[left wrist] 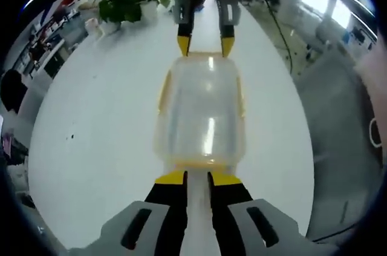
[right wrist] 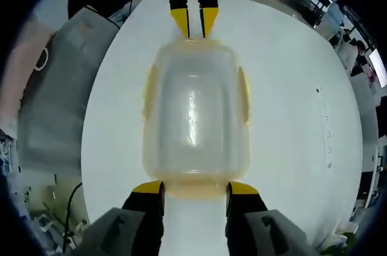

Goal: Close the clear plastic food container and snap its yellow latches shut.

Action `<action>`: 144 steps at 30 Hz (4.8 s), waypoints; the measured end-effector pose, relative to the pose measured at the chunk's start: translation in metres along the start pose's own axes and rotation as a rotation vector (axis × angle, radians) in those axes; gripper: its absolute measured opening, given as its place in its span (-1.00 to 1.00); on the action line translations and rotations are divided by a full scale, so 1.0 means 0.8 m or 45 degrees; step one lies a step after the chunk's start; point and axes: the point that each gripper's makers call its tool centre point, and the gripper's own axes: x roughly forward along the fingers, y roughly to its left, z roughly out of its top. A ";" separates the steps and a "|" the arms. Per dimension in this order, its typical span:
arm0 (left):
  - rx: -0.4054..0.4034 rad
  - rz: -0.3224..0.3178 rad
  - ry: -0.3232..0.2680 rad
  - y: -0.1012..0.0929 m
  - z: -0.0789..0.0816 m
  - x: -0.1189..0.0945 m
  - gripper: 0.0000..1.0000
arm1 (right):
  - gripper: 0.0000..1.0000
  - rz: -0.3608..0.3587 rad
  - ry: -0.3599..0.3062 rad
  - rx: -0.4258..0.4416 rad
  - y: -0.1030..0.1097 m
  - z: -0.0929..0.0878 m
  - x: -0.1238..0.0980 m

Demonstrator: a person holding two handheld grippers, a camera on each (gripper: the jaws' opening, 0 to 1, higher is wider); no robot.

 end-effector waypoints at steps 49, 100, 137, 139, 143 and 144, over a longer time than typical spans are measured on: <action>0.020 0.023 0.012 -0.009 0.016 0.043 0.28 | 0.24 -0.040 -0.125 0.152 0.023 -0.014 0.013; 0.133 0.103 0.108 -0.011 0.004 0.043 0.04 | 0.14 -0.121 -0.148 0.168 0.021 -0.003 0.022; -0.004 0.094 0.041 -0.015 -0.015 0.003 0.09 | 0.16 -0.158 -0.223 0.196 0.024 0.014 -0.014; -0.014 0.100 0.020 -0.012 -0.011 -0.001 0.08 | 0.15 -0.166 -0.230 0.192 0.021 0.017 -0.019; -0.031 0.091 -0.021 -0.007 -0.002 -0.009 0.07 | 0.13 -0.178 -0.265 0.199 0.015 0.028 -0.031; -0.030 0.097 -0.026 -0.004 -0.001 -0.011 0.07 | 0.13 -0.186 -0.272 0.197 0.013 0.031 -0.034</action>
